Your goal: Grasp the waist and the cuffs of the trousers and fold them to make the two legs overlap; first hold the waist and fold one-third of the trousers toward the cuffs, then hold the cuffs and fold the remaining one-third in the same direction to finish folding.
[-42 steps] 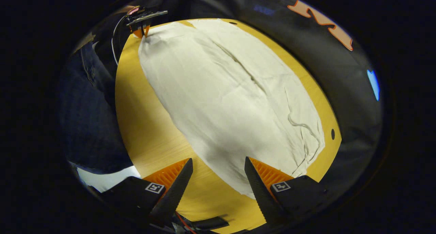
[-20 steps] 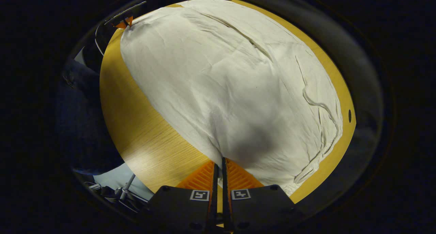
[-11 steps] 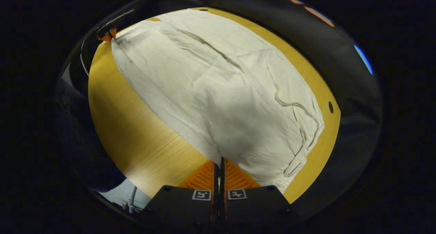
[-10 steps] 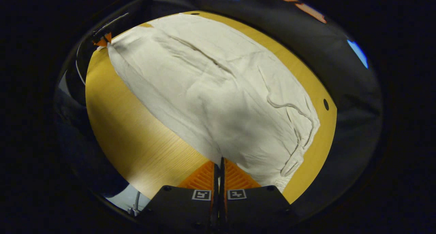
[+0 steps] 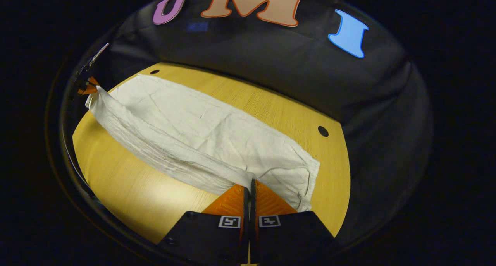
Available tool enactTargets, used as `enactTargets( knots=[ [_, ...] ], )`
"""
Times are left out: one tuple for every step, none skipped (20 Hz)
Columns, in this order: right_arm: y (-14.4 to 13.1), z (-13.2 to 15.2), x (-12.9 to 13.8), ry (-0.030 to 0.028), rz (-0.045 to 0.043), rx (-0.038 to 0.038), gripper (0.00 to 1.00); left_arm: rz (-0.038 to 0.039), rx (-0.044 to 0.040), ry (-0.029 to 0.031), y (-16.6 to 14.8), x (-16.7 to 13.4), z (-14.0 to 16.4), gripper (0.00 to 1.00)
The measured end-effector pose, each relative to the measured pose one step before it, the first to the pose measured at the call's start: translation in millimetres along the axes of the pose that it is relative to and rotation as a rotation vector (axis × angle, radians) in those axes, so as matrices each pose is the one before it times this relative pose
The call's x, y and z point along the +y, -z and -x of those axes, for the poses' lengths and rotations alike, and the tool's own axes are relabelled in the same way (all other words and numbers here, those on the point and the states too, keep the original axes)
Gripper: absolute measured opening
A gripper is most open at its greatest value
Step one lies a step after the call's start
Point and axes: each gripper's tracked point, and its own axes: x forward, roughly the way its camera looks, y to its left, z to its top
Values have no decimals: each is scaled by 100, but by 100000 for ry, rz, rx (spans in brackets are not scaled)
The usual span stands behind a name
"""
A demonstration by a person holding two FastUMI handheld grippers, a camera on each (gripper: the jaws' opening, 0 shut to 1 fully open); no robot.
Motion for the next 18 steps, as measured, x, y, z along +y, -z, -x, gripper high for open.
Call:
enactTargets(
  knots=[
    [-1643,-537,-304,1616,-2617,-2256,3,1818,-1871,-3687,-2528,1078,-1114,0],
    [-1641,-486,-407,1858,-2245,-3089,2,1251,-1926,-2968,-2212,834,-1042,0],
    [-1654,-699,-274,1092,-1490,-2558,3,1809,-2739,-4125,-2857,1080,-1500,0],
    [-1343,-843,-228,1297,-1250,-2211,3,2049,-2142,-3231,-2609,787,-1653,0],
    [-1145,-1057,-36,917,-1603,-1594,0,2317,-2194,-2646,-2665,519,-1962,0],
    [-668,-1280,11,604,-1626,-998,0,2409,-1302,-1872,-2511,152,-2238,0],
    [-637,-1561,-136,447,-1530,-755,3,2479,-1402,-1367,2930,3546,-590,0],
    [-126,-1735,-89,110,-2084,-285,3,1626,-1472,-1479,-2455,179,-2954,0],
    [39,-1913,186,-656,-2942,99,3,1061,-1447,-1750,-1682,-2002,-2092,0],
    [499,-1827,179,-898,-2980,1024,3,612,-709,-1324,282,-1667,628,0],
    [614,-1362,9,-775,-3116,1410,3,500,-76,-682,-315,-68,-1440,0],
    [513,-1485,49,-682,-2358,1075,0,190,381,38,-290,-332,-2535,0],
    [446,-1163,-68,-658,-1831,819,0,702,539,-402,24,-442,-1974,0],
    [652,-1125,-160,-279,-1449,841,5,1463,156,-672,256,-578,-1060,0],
    [480,-955,74,-675,-1041,720,6,2748,-306,-522,211,-570,-889,0],
    [228,-620,445,-1349,-1166,658,12,3020,-805,962,16,-777,-725,0],
    [134,-266,200,-723,-815,366,14,2801,-375,1108,-155,-500,22,2],
    [-39,-161,188,-1395,-285,-622,26,2701,-586,1423,-61,-770,-75,5]
  ],
)
